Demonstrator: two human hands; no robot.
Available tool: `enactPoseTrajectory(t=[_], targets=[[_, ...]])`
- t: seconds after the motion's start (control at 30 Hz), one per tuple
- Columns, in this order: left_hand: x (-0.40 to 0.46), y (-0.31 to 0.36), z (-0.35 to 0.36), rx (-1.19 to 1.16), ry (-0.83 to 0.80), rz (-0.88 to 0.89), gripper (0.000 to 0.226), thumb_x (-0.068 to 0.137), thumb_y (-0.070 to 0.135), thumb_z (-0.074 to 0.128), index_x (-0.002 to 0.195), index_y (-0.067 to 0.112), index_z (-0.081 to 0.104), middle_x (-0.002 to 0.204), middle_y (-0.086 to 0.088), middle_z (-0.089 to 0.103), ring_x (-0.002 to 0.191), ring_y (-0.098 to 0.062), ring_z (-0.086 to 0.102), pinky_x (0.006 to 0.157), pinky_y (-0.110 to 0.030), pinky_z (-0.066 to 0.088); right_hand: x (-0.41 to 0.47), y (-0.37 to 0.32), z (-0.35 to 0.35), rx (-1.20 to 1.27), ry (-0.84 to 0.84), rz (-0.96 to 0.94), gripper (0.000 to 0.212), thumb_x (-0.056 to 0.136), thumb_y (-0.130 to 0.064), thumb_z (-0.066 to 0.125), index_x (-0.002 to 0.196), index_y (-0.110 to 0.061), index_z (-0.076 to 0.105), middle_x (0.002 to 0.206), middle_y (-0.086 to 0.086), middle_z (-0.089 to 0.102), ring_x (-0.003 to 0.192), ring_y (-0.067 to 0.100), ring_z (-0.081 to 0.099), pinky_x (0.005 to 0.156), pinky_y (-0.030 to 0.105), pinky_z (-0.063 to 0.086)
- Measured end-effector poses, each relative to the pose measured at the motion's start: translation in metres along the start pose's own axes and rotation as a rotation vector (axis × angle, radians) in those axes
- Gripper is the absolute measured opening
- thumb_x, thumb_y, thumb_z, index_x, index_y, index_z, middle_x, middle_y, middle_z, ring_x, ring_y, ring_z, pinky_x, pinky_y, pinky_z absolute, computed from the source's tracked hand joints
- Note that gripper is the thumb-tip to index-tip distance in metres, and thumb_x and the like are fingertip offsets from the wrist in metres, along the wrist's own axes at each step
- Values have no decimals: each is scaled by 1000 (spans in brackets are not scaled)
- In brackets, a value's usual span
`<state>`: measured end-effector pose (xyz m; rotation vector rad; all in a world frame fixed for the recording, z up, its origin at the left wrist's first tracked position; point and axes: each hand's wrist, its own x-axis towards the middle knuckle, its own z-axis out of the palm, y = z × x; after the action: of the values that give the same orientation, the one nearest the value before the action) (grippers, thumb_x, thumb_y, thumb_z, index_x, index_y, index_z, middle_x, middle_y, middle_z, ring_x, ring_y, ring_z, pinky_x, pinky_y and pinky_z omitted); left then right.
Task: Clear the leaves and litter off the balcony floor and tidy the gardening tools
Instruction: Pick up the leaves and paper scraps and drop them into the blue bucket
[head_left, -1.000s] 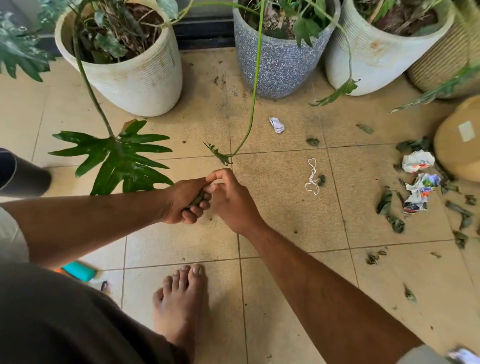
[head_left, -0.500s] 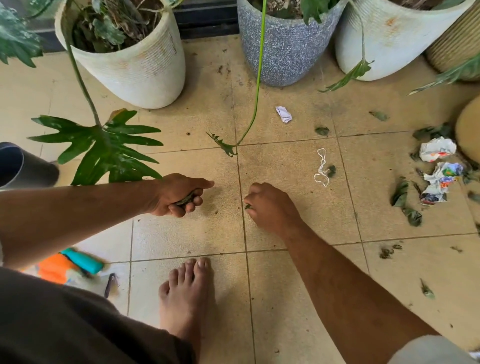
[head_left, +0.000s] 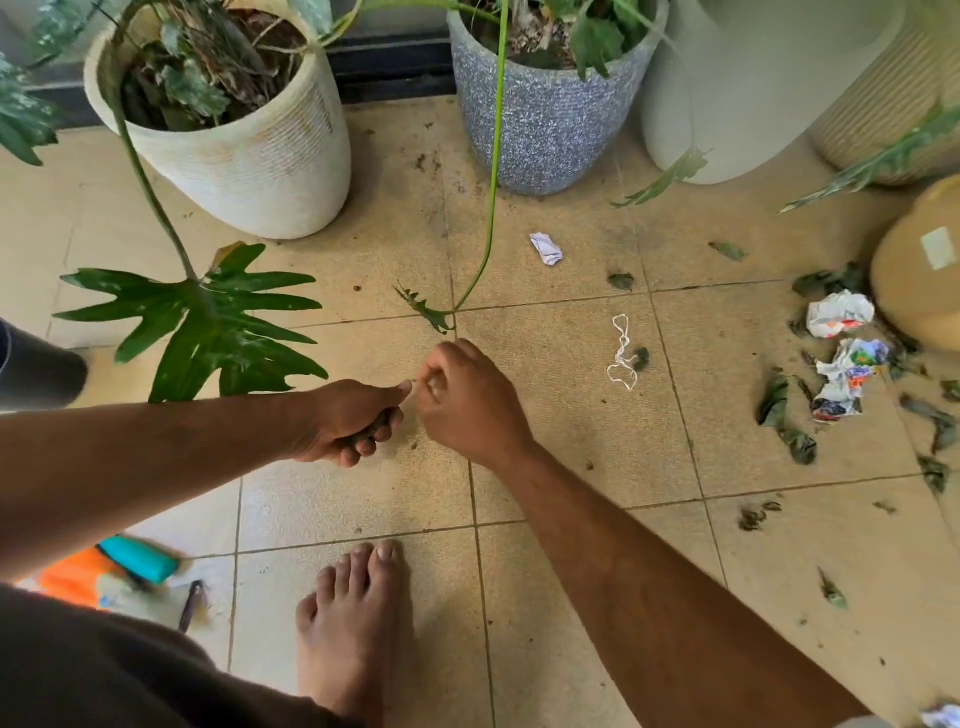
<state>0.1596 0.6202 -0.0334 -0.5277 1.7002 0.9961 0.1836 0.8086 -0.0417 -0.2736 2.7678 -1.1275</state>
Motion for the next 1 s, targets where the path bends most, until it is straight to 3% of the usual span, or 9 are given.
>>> enactPoseTrajectory(t=[0.07,0.17,0.4,0.47,0.5,0.6,0.73,0.83,1.0], targets=[[4,-5,19,-143,173,-127,53,104,67,29,113,26,62,106,-5,63,90,-20,61,71,-32,37,3,-20,-5,89,40,-6,9,90,-28,67,92,-27,59,97,-12,57,84,8,56,69,31,53],[5,-103,95,-293,213,-43,56,106,58,12,161,47,13,174,13,16,159,-16,19,125,-42,22,1,-27,-5,87,63,-4,6,90,-30,67,93,-29,62,97,-12,58,86,8,56,71,35,54],[-12,-85,91,-254,188,-42,58,101,63,3,153,48,23,165,15,31,145,-13,37,118,-31,34,-9,-6,-8,-15,61,-86,11,94,-32,68,100,-28,78,92,-7,56,89,16,55,69,38,53],[-14,10,48,-371,20,-55,40,109,52,25,114,27,56,105,-1,61,83,-17,57,63,-21,52,-10,-3,-8,140,13,-89,17,98,-32,67,106,-25,80,92,-5,58,87,15,58,70,38,54],[-8,41,30,-332,-45,15,32,108,46,41,93,22,55,78,1,49,60,-14,41,45,-20,34,-10,-2,-10,265,-14,-51,18,98,-31,68,108,-24,81,94,-6,61,87,13,61,73,38,55],[2,47,15,-256,-161,83,43,109,44,49,71,26,42,66,3,28,51,-12,18,45,-19,13,-7,16,-22,425,55,105,21,98,-32,69,112,-24,80,102,-10,70,92,4,66,83,32,59],[4,28,13,-152,-127,-11,49,107,51,55,68,27,42,67,2,30,51,-13,19,43,-19,15,0,88,-52,-134,447,341,46,93,-40,66,138,-29,60,143,-3,56,127,16,53,100,44,55],[-1,25,2,-140,-87,-28,49,107,51,56,66,27,43,66,2,31,51,-14,19,44,-19,15,2,151,-84,-360,323,469,76,92,-47,66,159,-29,34,170,3,23,153,27,28,117,53,40],[0,-1,-14,-99,-51,-70,51,106,53,56,65,26,42,66,1,30,53,-15,18,46,-20,14,57,196,-117,-528,42,386,86,97,-48,59,166,-33,8,174,-4,-2,148,33,31,109,54,48]])
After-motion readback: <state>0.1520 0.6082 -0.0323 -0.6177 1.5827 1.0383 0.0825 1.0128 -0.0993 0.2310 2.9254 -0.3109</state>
